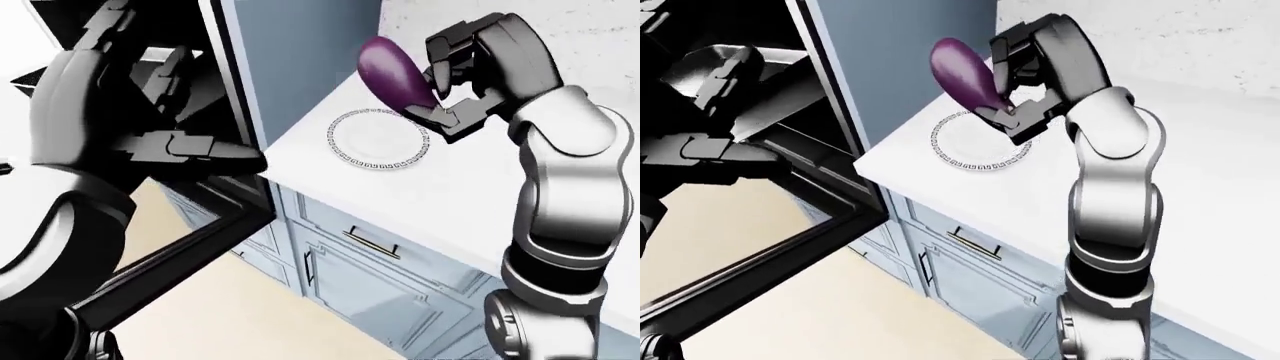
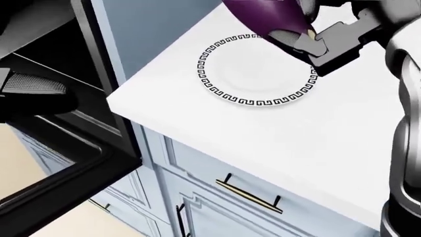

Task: Pick the eggplant from the top rack in the oven and place it on the plate on the counter.

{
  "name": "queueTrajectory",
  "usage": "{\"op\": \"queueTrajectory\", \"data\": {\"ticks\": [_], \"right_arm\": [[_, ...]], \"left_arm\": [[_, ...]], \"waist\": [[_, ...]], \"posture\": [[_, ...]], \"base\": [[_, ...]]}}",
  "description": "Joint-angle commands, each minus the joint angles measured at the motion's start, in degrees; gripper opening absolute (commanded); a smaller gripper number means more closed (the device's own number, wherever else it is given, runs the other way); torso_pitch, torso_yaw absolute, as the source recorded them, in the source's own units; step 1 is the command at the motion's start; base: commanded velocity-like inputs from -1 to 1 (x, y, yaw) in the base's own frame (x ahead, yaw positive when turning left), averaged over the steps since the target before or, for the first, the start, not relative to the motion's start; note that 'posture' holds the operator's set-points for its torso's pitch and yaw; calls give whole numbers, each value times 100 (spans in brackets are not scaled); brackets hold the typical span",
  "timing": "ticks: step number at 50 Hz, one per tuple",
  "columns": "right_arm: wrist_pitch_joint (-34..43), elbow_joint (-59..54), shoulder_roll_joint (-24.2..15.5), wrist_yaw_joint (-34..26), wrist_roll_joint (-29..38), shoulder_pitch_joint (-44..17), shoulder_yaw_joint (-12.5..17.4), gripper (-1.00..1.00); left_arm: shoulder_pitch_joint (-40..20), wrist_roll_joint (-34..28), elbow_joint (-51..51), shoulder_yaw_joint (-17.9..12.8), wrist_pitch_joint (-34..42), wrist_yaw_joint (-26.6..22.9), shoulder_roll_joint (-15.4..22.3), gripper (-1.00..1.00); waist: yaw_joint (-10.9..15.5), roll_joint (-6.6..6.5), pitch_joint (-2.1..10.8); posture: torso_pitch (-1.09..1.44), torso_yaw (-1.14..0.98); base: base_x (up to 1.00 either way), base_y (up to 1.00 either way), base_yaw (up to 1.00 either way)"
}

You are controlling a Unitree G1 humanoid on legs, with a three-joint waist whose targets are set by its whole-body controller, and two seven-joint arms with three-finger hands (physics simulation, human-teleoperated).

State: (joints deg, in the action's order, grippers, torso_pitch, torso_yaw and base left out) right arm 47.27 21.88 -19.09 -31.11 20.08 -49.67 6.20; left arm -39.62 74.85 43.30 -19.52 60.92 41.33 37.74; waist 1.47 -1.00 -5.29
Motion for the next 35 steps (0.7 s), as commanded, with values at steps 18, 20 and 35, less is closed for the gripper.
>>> {"op": "queueTrajectory", "data": {"ticks": [18, 20, 35], "right_arm": [[5, 75, -73, 85, 49, -122, 114, -100], [-19, 75, -123, 83, 18, -82, 151, -100], [119, -118, -801, -163, 61, -4, 285, -100]], "left_arm": [[7, -31, 21, -59, -168, -65, 56, 100], [22, -38, 29, -57, -172, -74, 55, 100], [-67, -14, -4, -35, -130, -45, 68, 100]], "waist": [[-282, -359, 370], [-297, -272, 271], [-258, -115, 325]], "posture": [[0, 0], [0, 0], [0, 0]], "base": [[0, 0, 40], [0, 0, 0], [0, 0, 0]]}}
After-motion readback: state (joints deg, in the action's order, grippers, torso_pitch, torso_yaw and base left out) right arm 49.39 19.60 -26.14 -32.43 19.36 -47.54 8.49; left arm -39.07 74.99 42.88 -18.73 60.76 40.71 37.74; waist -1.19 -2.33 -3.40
